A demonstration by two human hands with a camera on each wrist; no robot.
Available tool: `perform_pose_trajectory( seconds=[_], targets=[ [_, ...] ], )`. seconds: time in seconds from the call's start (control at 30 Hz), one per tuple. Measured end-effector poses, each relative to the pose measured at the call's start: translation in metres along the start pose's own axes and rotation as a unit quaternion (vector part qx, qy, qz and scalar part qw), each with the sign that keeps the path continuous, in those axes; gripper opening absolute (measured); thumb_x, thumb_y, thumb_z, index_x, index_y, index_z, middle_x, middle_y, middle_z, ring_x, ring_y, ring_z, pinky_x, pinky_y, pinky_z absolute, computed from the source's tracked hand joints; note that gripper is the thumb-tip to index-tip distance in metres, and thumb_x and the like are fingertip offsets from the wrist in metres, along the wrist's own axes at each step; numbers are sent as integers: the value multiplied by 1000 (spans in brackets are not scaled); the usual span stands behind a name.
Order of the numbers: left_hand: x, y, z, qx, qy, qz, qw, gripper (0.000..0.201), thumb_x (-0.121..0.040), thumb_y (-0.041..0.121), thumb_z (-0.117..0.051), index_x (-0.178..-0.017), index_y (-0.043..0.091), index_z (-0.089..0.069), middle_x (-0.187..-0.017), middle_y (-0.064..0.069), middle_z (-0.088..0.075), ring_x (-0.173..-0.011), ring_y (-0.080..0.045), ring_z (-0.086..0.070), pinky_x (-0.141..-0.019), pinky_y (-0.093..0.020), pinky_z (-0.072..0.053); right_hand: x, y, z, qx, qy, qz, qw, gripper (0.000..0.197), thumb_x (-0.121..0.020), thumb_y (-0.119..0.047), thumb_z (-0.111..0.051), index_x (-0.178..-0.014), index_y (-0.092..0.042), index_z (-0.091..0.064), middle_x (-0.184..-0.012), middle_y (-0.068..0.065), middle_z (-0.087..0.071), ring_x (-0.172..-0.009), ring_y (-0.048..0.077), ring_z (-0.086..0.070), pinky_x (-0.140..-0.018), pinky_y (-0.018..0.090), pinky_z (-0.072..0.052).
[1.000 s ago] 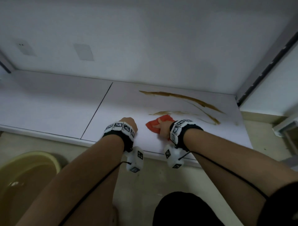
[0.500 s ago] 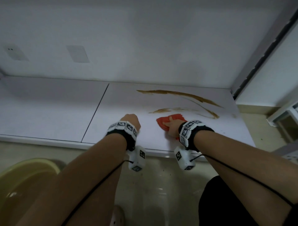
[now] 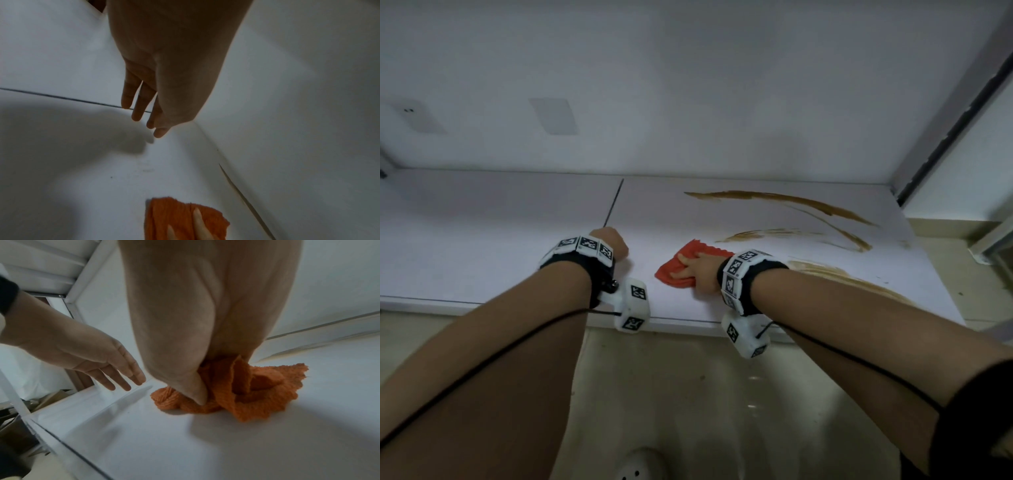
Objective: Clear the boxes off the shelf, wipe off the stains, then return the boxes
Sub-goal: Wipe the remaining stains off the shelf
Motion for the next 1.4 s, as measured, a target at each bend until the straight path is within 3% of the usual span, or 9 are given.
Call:
perform_pose_trajectory(
  seconds=[0.13,0.4,0.53,0.7,0.8,0.9,1.1,1.23,1.4],
  targets=[
    [-9,-19,-6,19,-3,2,1000,38,-98,30,-41,-130,17,-58,-138,-2,-53,-126,-20,-51,-103,-28,-40,-31,-11,26,23,31,-1,999,73,-94,-18,-46,-148,-44,-6,-159,1,11,-146,34,0,-117,52,-6],
    [-21,-28,-19,45,18,1,999,35,-98,21,-42,-127,14,-60,-136,-5,-54,-123,-21,-53,-101,-27,-41,-80,14,64,-50,103,-5,993,74,-93,-13,-41,-147,-48,-5,-158,-4,12,-145,32,14,-118,47,6],
    [-26,-32,-13,44,20,-21,999,36,-98,17,-40,-129,16,-59,-137,-5,-53,-123,-21,-53,-101,-27,-42,-97,33,76,6,132,-21,991,77,-89,-11,-36,-149,-42,2,-159,-9,6,-145,37,5,-118,50,-2],
    [-24,-33,-6,40,52,-51,997,38,-98,13,-40,-133,15,-55,-138,-7,-51,-123,-24,-53,-100,-29,-43,-92,36,75,-30,127,-74,989,68,-93,-17,-30,-148,-45,-3,-159,-5,4,-145,33,1,-119,42,1],
    [-23,-38,-5,54,48,-22,997,35,-99,16,-41,-127,10,-60,-134,-8,-55,-120,-24,-55,-98,-28,-43,-90,15,68,-63,117,-29,991,61,-94,-19,-30,-147,-45,-13,-160,-4,0,-146,31,-4,-120,40,-2],
    [-18,-44,-3,81,51,0,995,32,-97,18,-44,-121,12,-65,-130,-6,-60,-117,-23,-58,-95,-27,-45,-83,-20,62,-63,91,-4,994,62,-95,-15,-38,-149,-39,-18,-160,3,-1,-146,35,-4,-120,46,-4],
    [3,-34,-6,105,70,3,992,31,-97,18,-45,-118,11,-67,-125,-6,-63,-113,-23,-60,-93,-27,-47,-55,-66,33,-32,60,51,996,74,-89,-10,-45,-146,-47,-17,-159,-9,6,-147,27,2,-118,50,0],
    [10,-29,-14,134,56,5,989,31,-96,15,-47,-121,6,-63,-125,-11,-61,-116,-27,-57,-92,-30,-46,-16,-60,13,-71,45,98,992,66,-92,-1,-42,-145,-37,-31,-160,-5,2,-147,26,-1,-118,42,-2],
    [19,-18,-5,150,65,1,986,31,-95,17,-49,-121,7,-64,-125,-11,-61,-115,-26,-58,-91,-31,-46,19,-16,-3,-135,69,57,987,70,-88,4,-43,-144,-38,-34,-159,-8,-2,-147,21,-1,-118,40,0]
  ],
)
Point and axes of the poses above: each hand's wrist, its own x-axis away from the middle knuckle, its own z-axis out of the back of the hand, y = z × x, the point moved 7 cm from there along -x, towards the middle knuckle
